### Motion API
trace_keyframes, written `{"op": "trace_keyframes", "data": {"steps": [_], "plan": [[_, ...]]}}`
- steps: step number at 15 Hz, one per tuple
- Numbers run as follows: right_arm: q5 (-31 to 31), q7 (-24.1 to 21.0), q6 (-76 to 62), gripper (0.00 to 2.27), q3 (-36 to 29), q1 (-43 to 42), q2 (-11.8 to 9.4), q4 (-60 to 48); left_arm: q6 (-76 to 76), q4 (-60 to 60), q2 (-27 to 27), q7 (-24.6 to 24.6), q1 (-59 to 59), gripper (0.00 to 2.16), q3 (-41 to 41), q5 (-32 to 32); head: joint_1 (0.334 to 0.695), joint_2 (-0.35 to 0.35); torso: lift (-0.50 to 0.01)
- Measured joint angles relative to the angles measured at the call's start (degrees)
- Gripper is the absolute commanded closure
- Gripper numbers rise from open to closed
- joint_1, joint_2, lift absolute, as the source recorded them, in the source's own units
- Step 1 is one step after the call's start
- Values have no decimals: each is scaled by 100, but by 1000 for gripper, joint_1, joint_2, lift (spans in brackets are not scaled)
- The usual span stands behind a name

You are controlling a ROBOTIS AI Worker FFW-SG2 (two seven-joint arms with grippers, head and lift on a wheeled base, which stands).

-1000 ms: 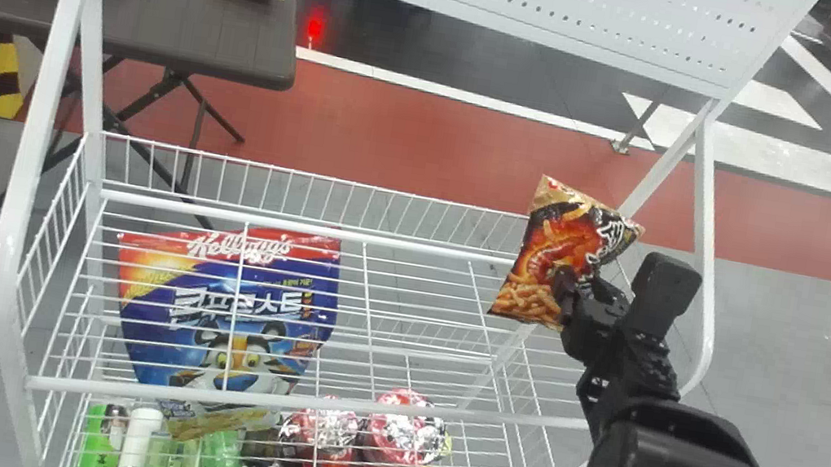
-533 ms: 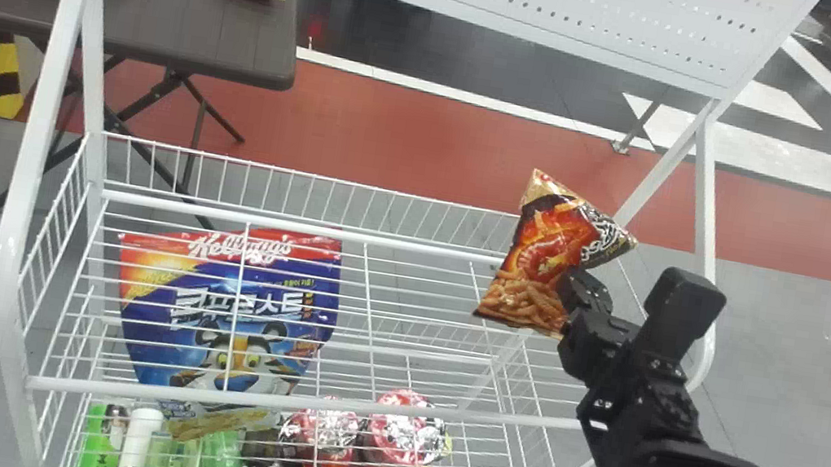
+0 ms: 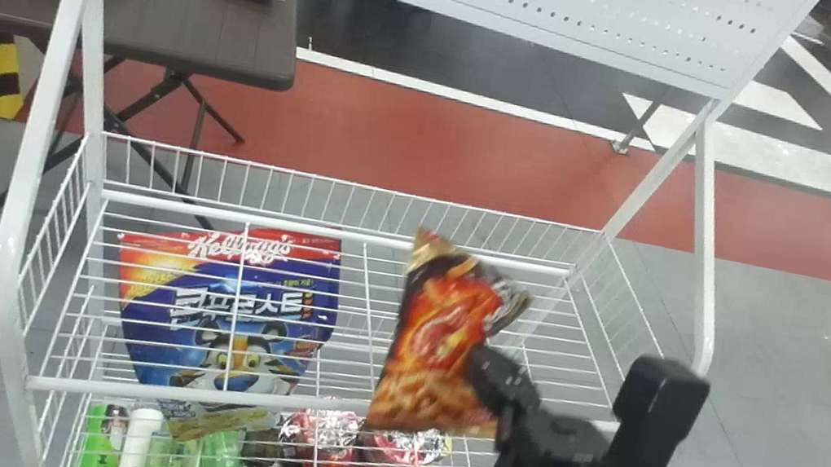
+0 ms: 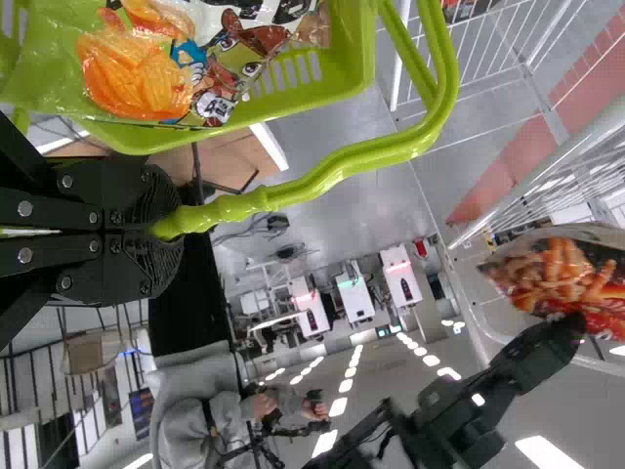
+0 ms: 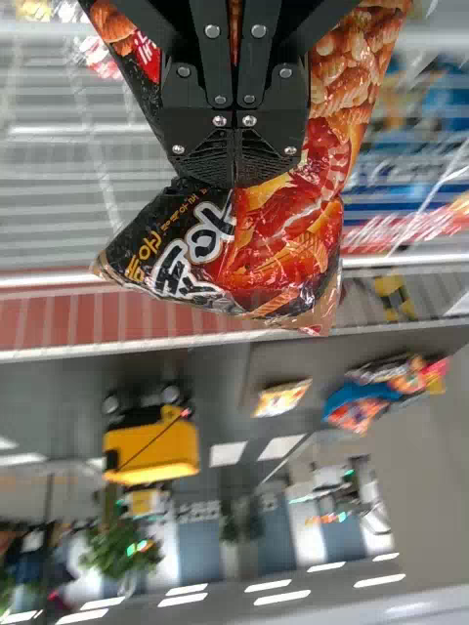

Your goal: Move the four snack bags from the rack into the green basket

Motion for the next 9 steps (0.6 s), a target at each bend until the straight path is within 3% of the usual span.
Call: {"op": "trace_keyframes", "data": {"steps": [2, 9], "plan": [[27, 139, -10, 2223, 239, 438, -70, -100, -9, 17, -10, 6, 11, 2051, -2, 7, 695, -350, 0], [87, 138, -17, 2223, 1270, 1192, -725, 376, -121, 66, -18, 27, 39, 2051, 7, 27, 695, -350, 0]]}}
